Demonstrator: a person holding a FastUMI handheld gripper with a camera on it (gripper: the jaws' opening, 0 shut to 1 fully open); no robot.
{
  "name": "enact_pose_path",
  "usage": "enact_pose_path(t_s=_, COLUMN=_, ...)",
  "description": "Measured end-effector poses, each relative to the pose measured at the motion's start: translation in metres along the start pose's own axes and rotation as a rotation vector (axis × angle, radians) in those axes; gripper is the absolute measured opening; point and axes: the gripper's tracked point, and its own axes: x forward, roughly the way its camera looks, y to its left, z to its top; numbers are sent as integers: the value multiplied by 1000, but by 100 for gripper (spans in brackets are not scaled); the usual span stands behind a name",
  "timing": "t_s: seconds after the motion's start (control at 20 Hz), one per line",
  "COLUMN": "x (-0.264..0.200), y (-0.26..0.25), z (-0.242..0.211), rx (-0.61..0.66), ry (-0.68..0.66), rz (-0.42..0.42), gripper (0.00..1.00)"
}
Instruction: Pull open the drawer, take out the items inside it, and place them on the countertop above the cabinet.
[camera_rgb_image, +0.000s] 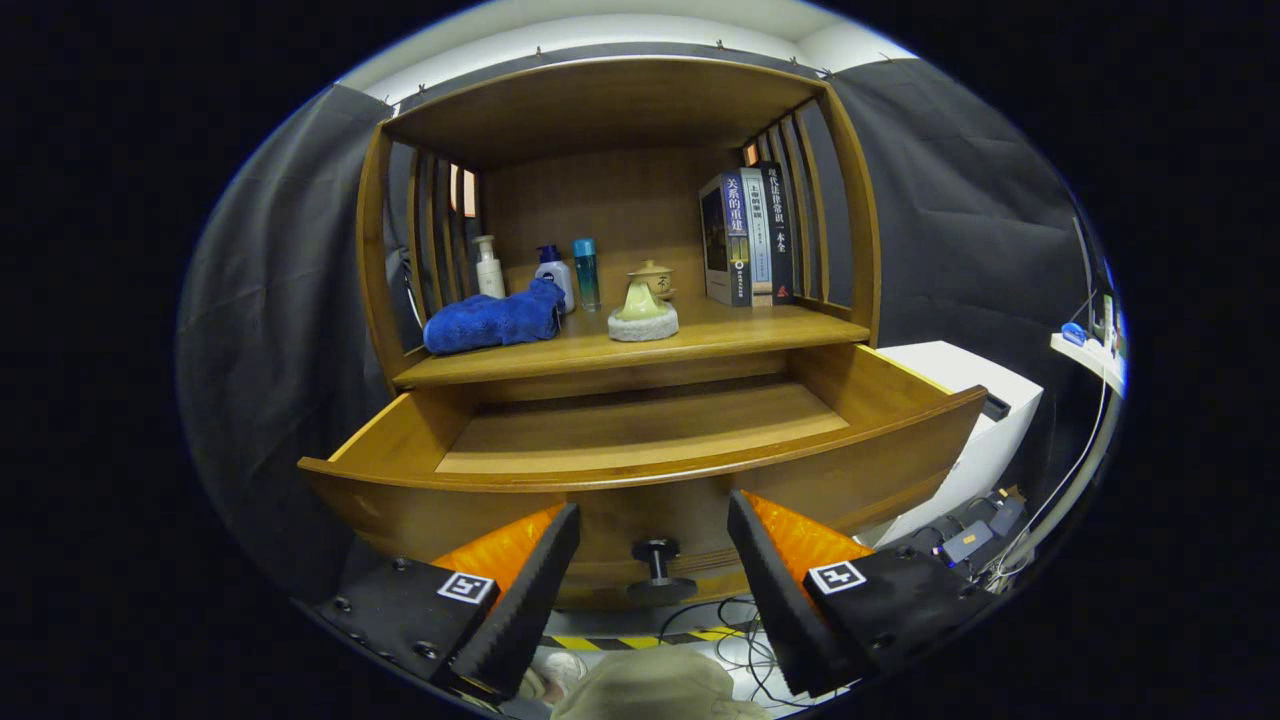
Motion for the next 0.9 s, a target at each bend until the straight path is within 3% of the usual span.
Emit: enact_pose_path(t_s=0.9, x=79, y=5, z=29, rx=-27, ry=26, rz=13, gripper=99)
